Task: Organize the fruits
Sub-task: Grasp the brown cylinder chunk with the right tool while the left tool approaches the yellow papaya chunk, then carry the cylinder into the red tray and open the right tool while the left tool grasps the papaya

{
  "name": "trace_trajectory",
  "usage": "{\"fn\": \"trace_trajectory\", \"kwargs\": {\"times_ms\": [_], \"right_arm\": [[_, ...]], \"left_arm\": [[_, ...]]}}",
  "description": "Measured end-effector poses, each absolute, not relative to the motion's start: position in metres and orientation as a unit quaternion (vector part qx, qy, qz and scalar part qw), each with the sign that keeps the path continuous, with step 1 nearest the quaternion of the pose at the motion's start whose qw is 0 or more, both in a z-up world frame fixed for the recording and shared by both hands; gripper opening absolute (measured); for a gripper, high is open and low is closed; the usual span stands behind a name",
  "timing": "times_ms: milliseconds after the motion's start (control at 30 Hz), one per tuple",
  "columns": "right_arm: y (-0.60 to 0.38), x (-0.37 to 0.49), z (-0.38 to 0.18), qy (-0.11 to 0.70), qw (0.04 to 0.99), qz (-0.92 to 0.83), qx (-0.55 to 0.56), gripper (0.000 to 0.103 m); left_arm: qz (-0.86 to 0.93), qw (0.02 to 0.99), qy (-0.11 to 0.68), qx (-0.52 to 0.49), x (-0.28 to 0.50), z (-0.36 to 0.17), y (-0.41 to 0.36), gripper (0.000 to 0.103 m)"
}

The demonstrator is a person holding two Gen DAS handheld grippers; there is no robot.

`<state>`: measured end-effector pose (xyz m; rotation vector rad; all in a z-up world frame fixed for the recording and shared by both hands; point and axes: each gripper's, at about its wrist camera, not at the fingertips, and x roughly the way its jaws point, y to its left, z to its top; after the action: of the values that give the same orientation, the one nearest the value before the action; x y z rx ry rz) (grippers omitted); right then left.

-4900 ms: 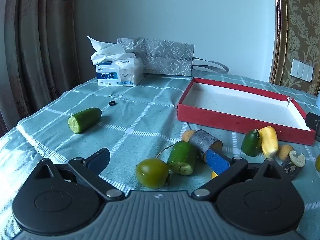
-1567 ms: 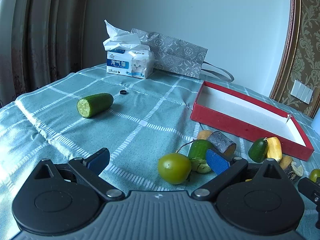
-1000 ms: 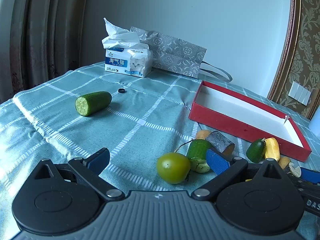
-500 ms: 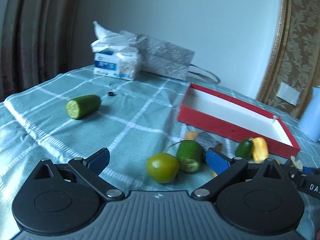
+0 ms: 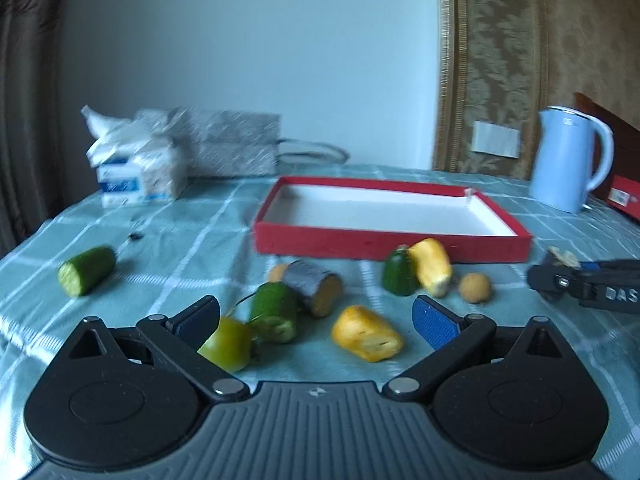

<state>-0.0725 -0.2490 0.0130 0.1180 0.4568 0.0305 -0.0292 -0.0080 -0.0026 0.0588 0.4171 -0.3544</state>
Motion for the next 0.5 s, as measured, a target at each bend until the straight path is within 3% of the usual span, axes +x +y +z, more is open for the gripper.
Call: {"fn": "trace_trajectory", "kwargs": {"times_ms": [233,267,400,500], "right_arm": [[-0.253,-0.076,0.014,0.215,0.973,0.024,0.075,0.032],[-0.254,-0.076,0.014,0.214,0.973,0.025,0.079,0.032],[-0.259,-0.076,0.014,0.209,0.973,0.025,0.091,0.032],[-0.261,-0.077,0.015,0.207,0.973,0.03,0.1,0.032]], "left_arm": [[-0.227,0.95,0.207,0.06,-0.028,-0.003,-0.02,0.101],[-0.23,0.948,0.212,0.062,-0.026,-0.004,-0.022,0.098],[-0.239,0.937,0.247,0.065,-0.016,-0.008,-0.026,0.069],[-0.243,0.93,0.27,0.057,-0.008,-0.011,-0.026,0.068]]}}
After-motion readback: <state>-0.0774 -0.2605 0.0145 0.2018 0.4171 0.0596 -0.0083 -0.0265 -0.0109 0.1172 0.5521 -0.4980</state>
